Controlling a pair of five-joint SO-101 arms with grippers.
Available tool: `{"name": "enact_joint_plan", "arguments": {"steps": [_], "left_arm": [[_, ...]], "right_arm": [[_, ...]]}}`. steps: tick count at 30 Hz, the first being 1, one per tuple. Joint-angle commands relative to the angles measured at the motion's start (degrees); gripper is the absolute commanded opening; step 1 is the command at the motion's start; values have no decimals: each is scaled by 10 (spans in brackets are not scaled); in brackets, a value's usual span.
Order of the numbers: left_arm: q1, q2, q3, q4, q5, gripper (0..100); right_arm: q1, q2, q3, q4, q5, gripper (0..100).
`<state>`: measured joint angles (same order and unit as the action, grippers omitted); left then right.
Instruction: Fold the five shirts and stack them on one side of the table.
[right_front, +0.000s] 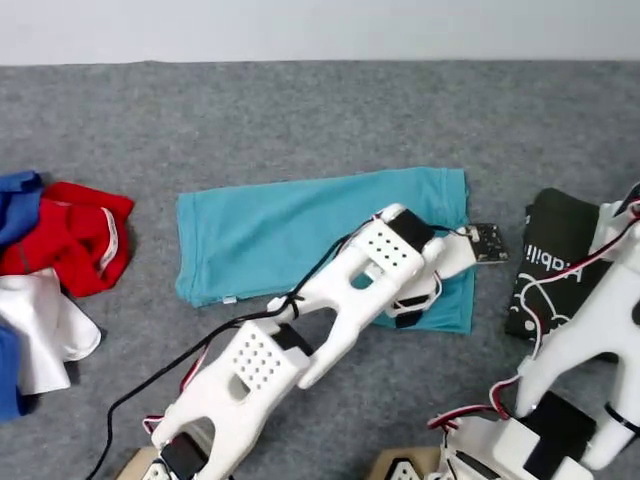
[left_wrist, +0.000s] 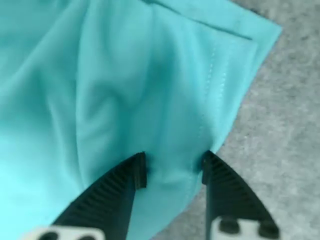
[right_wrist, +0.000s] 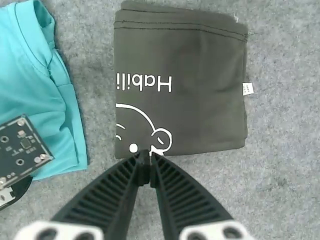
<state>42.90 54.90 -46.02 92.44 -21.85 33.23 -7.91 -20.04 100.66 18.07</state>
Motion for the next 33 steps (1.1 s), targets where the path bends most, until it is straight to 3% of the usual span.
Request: {"name": "enact_joint_plan", "arguments": {"steps": [1, 7, 17, 27, 33], "left_arm": [[8, 13, -72, 31, 3, 131], [7, 39, -154, 79, -25, 4], [-26, 41, -204, 74, -26, 6], [-98, 43, -202, -15, -25, 10], [-129, 43, -202, -49, 16, 130]], "right_arm": [[7, -22, -4, 19, -2, 10], [7, -22, -4, 18, 21, 10], [7, -22, -3, 18, 46, 10], [6, -22, 2, 18, 46, 10], [5, -23, 41, 17, 46, 10]]}}
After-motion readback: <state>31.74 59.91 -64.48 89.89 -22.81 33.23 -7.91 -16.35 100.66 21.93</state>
